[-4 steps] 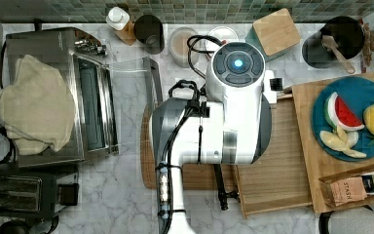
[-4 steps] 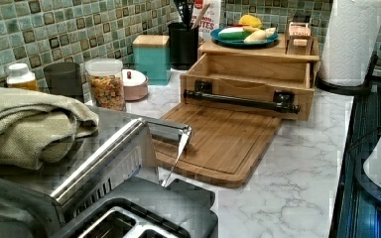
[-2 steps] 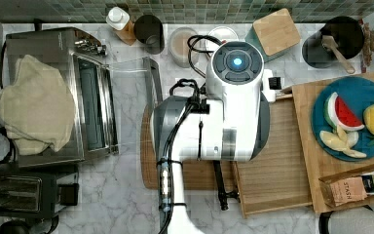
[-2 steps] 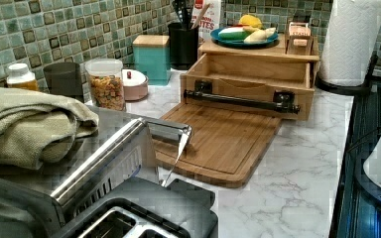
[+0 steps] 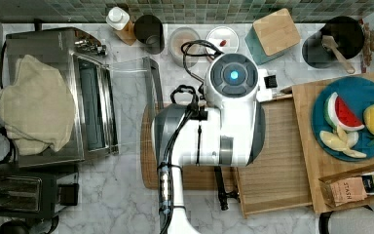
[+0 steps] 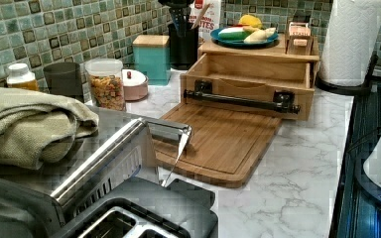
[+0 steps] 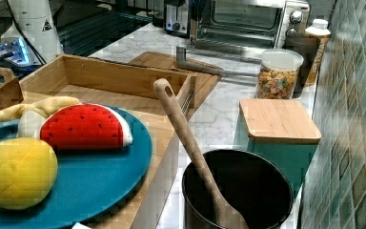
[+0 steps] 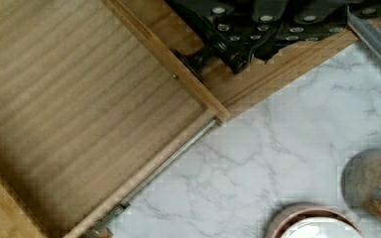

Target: Close the drawer.

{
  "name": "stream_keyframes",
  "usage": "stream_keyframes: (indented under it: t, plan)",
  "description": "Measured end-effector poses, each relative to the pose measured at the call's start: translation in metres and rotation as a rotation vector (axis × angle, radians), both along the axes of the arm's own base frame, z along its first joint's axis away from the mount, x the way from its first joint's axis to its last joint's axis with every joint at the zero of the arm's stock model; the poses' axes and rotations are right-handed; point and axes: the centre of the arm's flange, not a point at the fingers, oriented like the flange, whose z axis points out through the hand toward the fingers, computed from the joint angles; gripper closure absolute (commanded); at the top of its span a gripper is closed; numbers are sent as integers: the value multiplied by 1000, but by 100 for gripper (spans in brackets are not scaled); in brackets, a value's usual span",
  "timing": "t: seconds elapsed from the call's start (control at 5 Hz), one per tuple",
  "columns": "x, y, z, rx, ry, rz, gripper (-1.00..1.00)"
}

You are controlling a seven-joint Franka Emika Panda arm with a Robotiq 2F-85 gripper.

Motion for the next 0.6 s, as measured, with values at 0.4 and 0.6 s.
stream_keyframes:
  t: [0.4,0.6]
  plan:
    - [-26,32,-37,45,60,118,100]
    - [-36,51,-56,51,60,219,100]
